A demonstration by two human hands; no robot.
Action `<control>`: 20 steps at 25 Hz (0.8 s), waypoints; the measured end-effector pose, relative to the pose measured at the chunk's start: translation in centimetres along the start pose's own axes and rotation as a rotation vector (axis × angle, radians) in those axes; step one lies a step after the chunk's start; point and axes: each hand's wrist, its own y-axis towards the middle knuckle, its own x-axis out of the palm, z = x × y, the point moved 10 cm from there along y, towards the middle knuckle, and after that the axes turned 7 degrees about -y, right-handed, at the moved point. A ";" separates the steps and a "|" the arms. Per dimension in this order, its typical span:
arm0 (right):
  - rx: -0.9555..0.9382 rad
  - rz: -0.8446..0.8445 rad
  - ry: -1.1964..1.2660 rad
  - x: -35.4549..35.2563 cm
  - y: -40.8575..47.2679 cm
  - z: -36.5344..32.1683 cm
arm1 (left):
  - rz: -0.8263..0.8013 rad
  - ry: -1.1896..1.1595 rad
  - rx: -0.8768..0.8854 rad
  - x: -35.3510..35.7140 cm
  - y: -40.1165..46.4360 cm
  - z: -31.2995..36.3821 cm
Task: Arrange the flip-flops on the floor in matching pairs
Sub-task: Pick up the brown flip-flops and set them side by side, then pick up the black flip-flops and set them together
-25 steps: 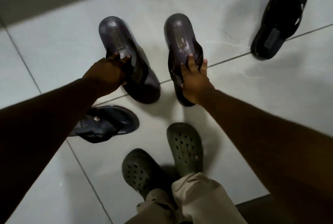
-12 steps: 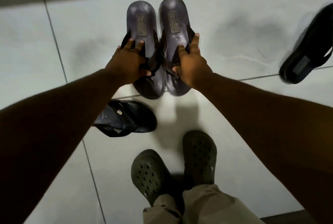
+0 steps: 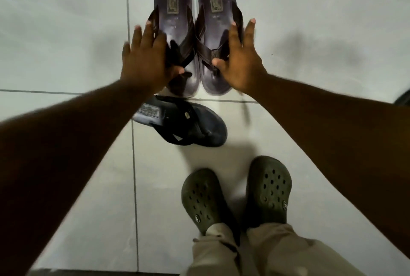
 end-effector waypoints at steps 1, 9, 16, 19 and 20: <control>0.030 0.000 0.022 0.1 -1.4 1.4 | 0.004 -0.069 -0.098 0.6 -2.9 -0.8; 0.383 -0.018 0.041 -0.5 -15.6 19.8 | -0.163 -0.436 -0.645 13.0 -17.0 6.7; 0.578 0.183 -0.099 -7.8 -18.6 34.5 | -0.332 -0.307 -0.374 18.9 -13.9 26.3; 0.602 0.209 -0.236 -12.8 -17.6 41.4 | -0.292 -0.258 -0.271 18.8 -9.5 32.6; 0.590 0.162 -0.232 -13.5 -16.8 43.3 | -0.254 -0.212 -0.220 18.0 -7.7 34.0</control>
